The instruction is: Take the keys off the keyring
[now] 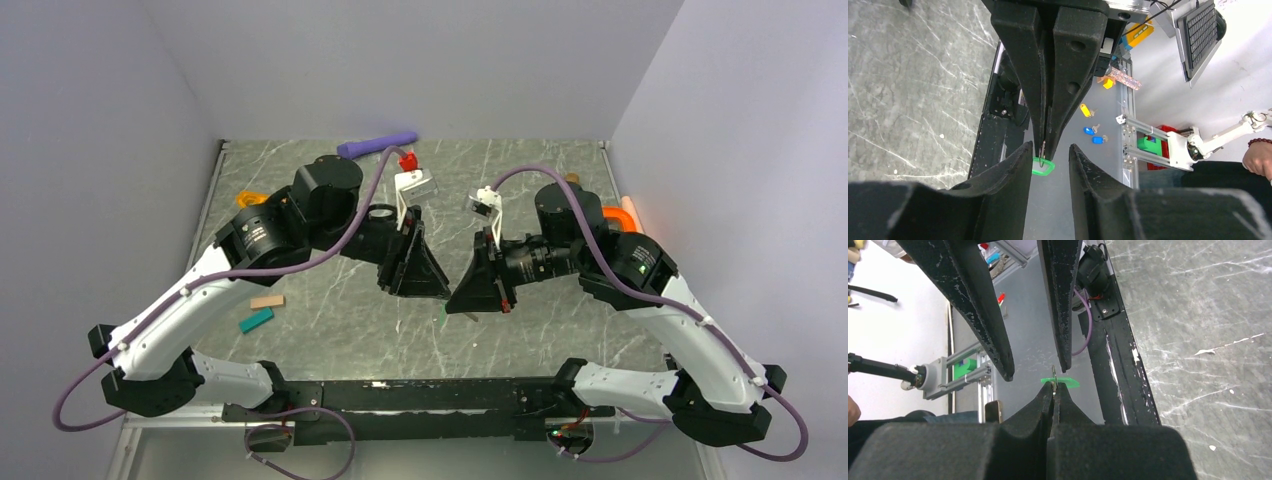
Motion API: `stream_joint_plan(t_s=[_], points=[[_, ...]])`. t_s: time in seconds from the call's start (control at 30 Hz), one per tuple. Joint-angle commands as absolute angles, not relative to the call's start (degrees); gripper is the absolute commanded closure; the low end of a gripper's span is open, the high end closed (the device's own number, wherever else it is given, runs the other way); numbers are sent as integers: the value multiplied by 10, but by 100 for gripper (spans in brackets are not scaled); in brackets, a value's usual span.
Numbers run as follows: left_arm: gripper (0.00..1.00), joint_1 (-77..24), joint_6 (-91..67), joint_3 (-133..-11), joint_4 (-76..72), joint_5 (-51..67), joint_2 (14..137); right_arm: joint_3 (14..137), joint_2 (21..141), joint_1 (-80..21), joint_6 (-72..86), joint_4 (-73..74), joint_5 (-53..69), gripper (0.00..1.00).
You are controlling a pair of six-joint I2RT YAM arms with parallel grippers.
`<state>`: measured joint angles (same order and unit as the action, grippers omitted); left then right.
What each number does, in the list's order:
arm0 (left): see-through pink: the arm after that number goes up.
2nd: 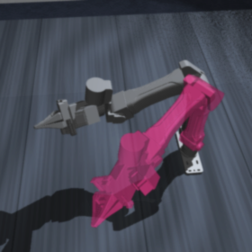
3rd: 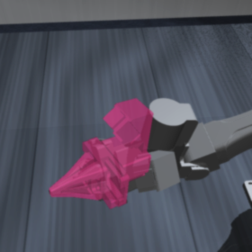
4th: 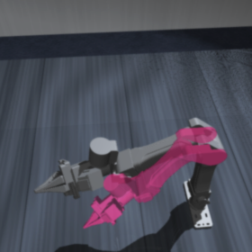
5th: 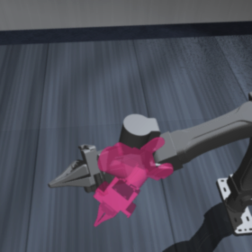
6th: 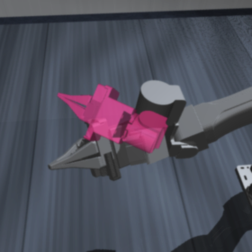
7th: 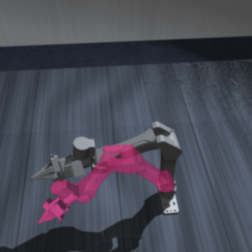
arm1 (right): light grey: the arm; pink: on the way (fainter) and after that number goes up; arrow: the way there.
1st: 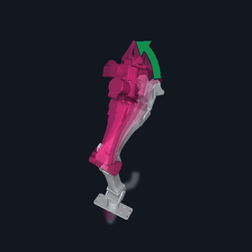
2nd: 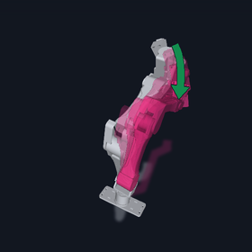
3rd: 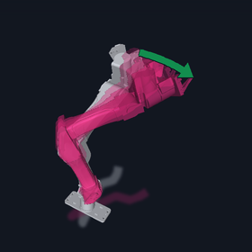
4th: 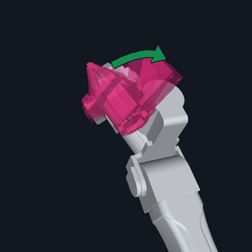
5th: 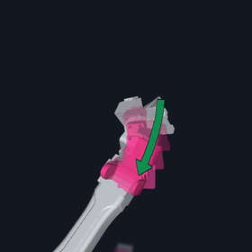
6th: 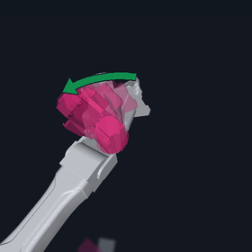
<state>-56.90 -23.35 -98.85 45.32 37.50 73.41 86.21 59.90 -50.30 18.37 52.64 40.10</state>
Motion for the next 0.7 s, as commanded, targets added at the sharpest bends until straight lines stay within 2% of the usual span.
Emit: stream_joint_plan(t_s=[0.0, 0.43, 0.67], points=[[64, -574, -228, -1015, 449, 369, 738, 889, 590, -505, 175, 508, 411, 100], [71, -582, -221, -1028, 480, 361, 752, 901, 586, -506, 170, 512, 399, 100], [80, -593, -221, -1033, 483, 353, 761, 899, 584, -505, 170, 509, 399, 100]])
